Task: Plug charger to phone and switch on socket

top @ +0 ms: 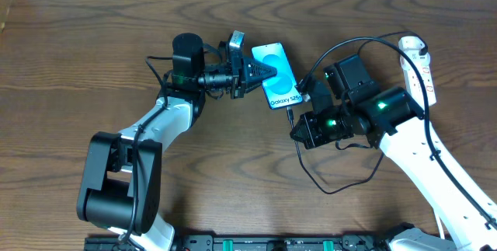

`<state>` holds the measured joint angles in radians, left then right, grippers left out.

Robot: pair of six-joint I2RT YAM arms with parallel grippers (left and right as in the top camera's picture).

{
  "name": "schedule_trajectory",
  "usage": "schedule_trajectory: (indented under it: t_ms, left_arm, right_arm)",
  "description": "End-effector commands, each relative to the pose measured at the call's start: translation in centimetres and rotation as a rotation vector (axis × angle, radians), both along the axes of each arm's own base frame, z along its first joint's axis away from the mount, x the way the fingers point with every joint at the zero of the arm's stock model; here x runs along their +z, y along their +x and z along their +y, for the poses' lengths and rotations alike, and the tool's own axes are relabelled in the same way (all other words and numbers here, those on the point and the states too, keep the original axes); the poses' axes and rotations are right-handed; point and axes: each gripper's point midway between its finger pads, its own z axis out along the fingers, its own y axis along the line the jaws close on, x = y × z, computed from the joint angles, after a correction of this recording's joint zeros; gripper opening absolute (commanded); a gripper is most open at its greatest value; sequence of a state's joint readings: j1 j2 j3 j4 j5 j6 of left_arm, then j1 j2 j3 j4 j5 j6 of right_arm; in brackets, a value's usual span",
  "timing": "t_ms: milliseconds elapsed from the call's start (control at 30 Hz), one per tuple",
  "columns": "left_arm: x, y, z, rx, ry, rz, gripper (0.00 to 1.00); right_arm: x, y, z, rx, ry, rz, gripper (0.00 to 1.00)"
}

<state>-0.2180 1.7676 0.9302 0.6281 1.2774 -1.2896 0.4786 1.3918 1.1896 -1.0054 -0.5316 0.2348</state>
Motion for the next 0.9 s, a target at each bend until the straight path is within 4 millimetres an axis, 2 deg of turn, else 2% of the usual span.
schedule_trajectory:
  t_ms: [0, 867]
  left_arm:
    - [1.31, 0.07, -0.06, -0.02, -0.017, -0.022, 0.07]
    - [1.31, 0.08, -0.06, -0.019, -0.018, -0.015, 0.07]
  right_arm:
    - [0.43, -0.59, 0.5, 0.011, 0.022, 0.009, 0.01]
    - [0.45, -0.52, 0.56, 0.006, 0.024, 0.01, 0.01]
